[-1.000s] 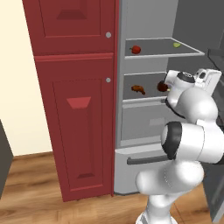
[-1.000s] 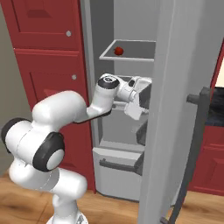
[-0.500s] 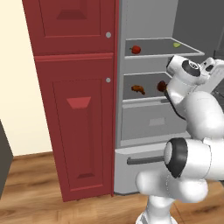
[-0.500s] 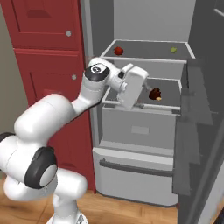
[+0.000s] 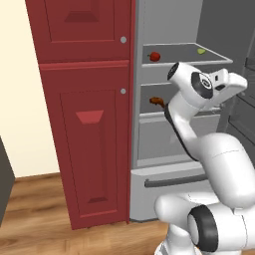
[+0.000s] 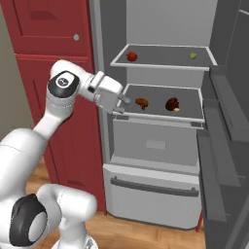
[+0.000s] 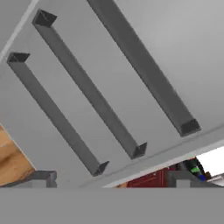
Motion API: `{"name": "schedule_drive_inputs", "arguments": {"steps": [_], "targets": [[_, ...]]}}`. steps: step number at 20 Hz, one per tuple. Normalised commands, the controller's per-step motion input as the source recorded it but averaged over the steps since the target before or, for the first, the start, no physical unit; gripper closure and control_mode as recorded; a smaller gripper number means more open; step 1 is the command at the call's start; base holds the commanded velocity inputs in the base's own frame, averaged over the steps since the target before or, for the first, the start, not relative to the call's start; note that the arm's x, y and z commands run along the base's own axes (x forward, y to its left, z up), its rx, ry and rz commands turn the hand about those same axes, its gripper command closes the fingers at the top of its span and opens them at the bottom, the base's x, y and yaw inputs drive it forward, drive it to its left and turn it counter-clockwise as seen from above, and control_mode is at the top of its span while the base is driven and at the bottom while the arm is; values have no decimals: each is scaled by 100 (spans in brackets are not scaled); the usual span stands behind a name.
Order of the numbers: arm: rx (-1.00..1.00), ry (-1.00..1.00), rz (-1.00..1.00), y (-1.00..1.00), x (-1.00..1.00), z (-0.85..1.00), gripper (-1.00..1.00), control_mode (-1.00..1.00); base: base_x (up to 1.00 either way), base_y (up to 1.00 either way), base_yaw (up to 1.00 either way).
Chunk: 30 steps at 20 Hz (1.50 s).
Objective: Gather the bell pepper and lemon wedge from the fridge and place them on a tray on the dining counter. Then gather the steak and chicken drumstick from the fridge and place them on the other tray.
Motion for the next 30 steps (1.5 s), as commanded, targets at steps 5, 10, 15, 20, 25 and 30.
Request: {"name": "schedule_drive_inputs", "arguments": {"steps": [5,10,15,20,25,30], "targets": [[18,-45,0,100,-26,17,-100,-100,0,0,0],[21,-28,9,96,-28,17,-100,-100,0,0,0],[24,-18,22,72,-26,0,-100,-100,0,0,0],[22,-4,40,23,-36,0,-100,-100,0,0,0],[6,6,69,0,-31,-30,-100,-100,0,0,0],[0,10,63,2,-2,-33,-100,-100,0,0,0]]}}
